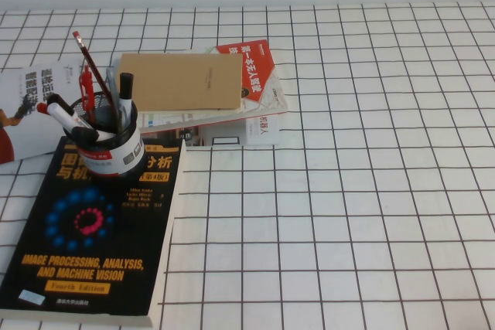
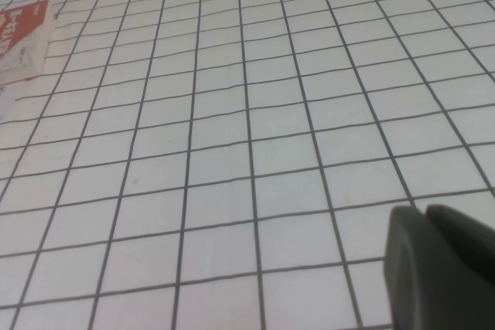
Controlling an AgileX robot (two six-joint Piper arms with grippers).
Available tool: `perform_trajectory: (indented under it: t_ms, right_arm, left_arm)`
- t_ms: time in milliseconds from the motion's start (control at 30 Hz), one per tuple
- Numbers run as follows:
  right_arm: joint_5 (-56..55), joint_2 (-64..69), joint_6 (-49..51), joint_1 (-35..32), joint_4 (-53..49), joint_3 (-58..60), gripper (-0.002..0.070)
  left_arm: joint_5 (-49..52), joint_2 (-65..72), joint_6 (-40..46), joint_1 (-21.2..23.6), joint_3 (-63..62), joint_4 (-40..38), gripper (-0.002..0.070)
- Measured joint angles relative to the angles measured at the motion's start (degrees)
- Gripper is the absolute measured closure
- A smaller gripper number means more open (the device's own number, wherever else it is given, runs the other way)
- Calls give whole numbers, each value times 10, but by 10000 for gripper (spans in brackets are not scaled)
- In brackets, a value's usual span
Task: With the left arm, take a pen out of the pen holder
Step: 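Take a marker out of the pen holder and lay it on the table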
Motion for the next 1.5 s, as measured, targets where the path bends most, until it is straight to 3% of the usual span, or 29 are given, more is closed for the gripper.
perform_trajectory:
  t_ms: [167,467,600,933,1200,1333,1500]
  right_arm:
    - [0,0,0,0,0,0,693]
    - [0,0,0,0,0,0,693]
    - [0,0,0,0,0,0,693]
    - [0,0,0,0,0,0,693]
    - [0,0,0,0,0,0,692]
    - [0,0,0,0,0,0,693]
    - [0,0,0,0,0,0,692]
  left_arm:
    - [71,18,59,0,-76,57,678]
    - [178,258,260,0,-259,82,678]
    - [180,361,343,0,-311,30,678]
    - [117,520,572,-3,-345,-186,678]
    - [100,606,756,-86,-345,-210,668]
    - [93,627,819,-124,-345,-213,551]
    - [68,631,824,-132,-345,-259,262]
